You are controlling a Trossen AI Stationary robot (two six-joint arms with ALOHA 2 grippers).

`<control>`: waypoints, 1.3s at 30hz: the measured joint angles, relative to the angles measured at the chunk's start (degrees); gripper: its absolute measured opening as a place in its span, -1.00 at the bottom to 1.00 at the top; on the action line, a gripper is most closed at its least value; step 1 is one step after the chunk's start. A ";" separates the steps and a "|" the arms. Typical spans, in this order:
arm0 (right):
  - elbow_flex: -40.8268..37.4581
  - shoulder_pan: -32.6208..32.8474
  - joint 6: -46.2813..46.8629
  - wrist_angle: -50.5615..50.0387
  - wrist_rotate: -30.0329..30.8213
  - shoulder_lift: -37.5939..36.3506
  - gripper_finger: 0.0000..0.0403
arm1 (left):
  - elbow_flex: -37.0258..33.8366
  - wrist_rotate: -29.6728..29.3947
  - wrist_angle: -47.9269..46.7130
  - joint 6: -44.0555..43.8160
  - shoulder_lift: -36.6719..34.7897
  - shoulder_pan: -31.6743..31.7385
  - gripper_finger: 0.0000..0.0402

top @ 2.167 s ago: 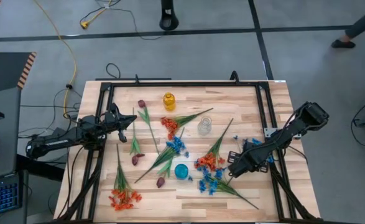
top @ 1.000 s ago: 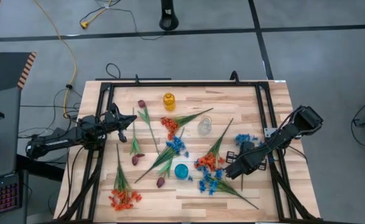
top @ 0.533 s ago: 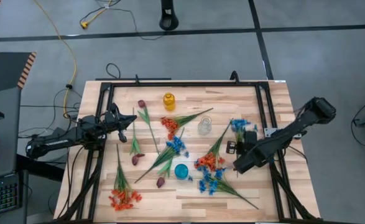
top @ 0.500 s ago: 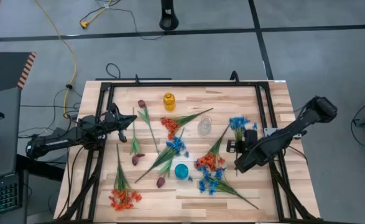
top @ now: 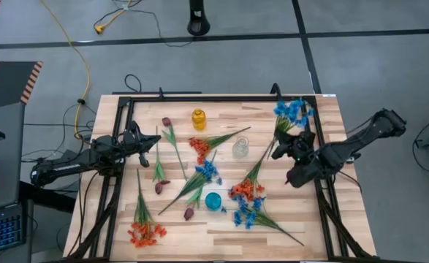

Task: Sort flowers into vase by color
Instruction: Put the right blue flowers into the transparent vase

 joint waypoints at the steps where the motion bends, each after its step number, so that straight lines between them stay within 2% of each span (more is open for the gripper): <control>1: 0.00 -0.97 -4.42 3.11 0.08 -0.02 -0.83 | 0.00 0.00 0.01 0.00 -0.01 -0.02 -1.00; 5: 0.00 -4.54 -23.08 16.21 -0.23 1.02 -0.83 | 0.01 -0.01 0.00 0.00 0.00 0.00 -1.00; 7: 0.00 -6.29 -32.00 22.22 -2.38 1.54 -0.83 | 0.02 0.00 0.01 0.00 -0.01 -0.02 -1.00; 15: 0.00 -13.61 -59.72 44.23 -19.10 4.78 -0.83 | 0.02 -0.02 0.01 0.00 0.01 -0.02 -1.00; 19: 0.02 -16.37 -69.65 54.48 -26.98 7.19 -0.83 | 0.00 -0.02 0.01 0.01 0.00 0.00 -1.00; 23: 0.04 -18.64 -75.85 61.15 -31.77 10.50 -0.83 | 0.00 -0.02 0.01 0.00 -0.01 0.00 -1.00; 31: -0.11 -20.23 -77.26 65.16 -31.92 16.26 -0.82 | 0.00 -0.03 0.00 0.00 -0.01 0.00 -1.00; 39: -9.15 -20.10 -77.79 80.70 -32.01 16.22 -0.82 | 0.00 -0.04 0.01 0.00 0.01 0.00 -1.00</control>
